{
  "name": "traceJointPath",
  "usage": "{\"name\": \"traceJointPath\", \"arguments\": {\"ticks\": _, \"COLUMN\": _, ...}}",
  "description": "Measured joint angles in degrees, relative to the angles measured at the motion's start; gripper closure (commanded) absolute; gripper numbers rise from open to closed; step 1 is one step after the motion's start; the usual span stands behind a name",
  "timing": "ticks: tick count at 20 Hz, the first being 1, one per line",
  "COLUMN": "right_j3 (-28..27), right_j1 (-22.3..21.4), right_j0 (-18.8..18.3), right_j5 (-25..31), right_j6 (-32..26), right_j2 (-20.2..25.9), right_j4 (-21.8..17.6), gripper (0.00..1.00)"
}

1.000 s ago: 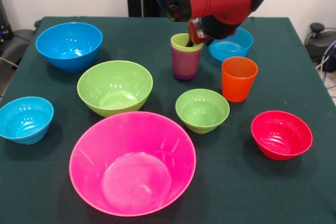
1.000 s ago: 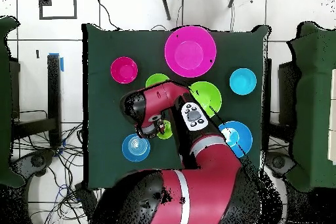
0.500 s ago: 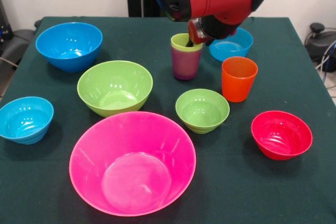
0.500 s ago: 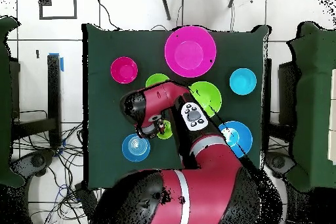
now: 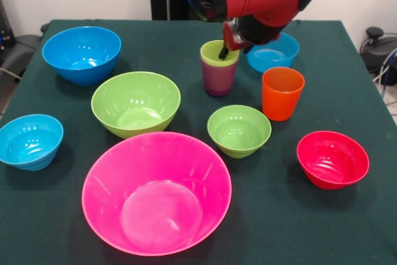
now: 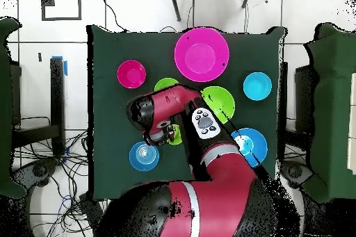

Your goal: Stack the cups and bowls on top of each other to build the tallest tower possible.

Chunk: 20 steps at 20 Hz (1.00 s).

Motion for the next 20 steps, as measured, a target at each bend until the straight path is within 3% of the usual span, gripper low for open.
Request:
{"name": "traceJointPath", "arguments": {"ticks": 15, "right_j3": -0.2, "right_j1": -10.0, "right_j0": 0.9, "right_j5": 14.2, "right_j6": 0.0, "right_j2": 0.0, "right_j4": 2.9, "gripper": 0.0}}
{"name": "traceJointPath", "arguments": {"ticks": 20, "right_j3": -0.4, "right_j1": -11.8, "right_j0": 1.0, "right_j5": 16.6, "right_j6": 0.0, "right_j2": 0.0, "right_j4": 3.0, "gripper": 0.0}}
